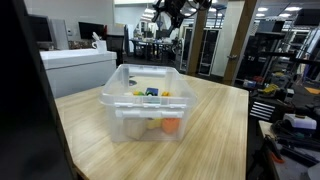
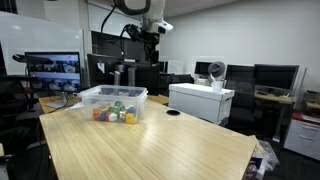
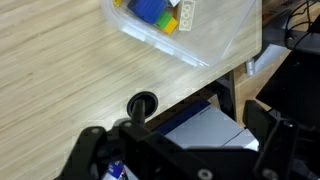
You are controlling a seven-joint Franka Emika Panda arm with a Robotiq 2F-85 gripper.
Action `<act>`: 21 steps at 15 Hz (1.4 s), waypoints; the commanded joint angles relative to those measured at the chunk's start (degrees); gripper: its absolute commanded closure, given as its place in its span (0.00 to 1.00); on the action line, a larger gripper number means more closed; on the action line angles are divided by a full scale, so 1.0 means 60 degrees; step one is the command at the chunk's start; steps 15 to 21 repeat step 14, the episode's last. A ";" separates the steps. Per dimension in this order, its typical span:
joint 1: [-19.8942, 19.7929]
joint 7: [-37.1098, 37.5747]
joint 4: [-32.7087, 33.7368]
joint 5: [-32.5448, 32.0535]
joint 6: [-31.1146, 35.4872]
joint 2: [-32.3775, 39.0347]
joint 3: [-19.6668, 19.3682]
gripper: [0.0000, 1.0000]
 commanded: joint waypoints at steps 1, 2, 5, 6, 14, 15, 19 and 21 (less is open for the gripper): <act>-0.0095 0.0499 0.0113 -0.0546 0.0228 0.0166 0.0023 0.00; -0.0104 0.0515 0.0117 -0.0771 0.0102 0.0180 0.0015 0.00; -0.0172 0.0231 0.0055 -0.0848 -0.0067 0.0159 0.0075 0.00; -0.0174 0.0231 0.0054 -0.0882 -0.0086 0.0176 0.0075 0.00; -0.0173 0.0231 0.0055 -0.0882 -0.0082 0.0185 0.0082 0.00; -0.0173 0.0231 0.0055 -0.0882 -0.0082 0.0185 0.0082 0.00; -0.0173 0.0231 0.0055 -0.0882 -0.0082 0.0185 0.0082 0.00; -0.0173 0.0231 0.0055 -0.0882 -0.0082 0.0185 0.0082 0.00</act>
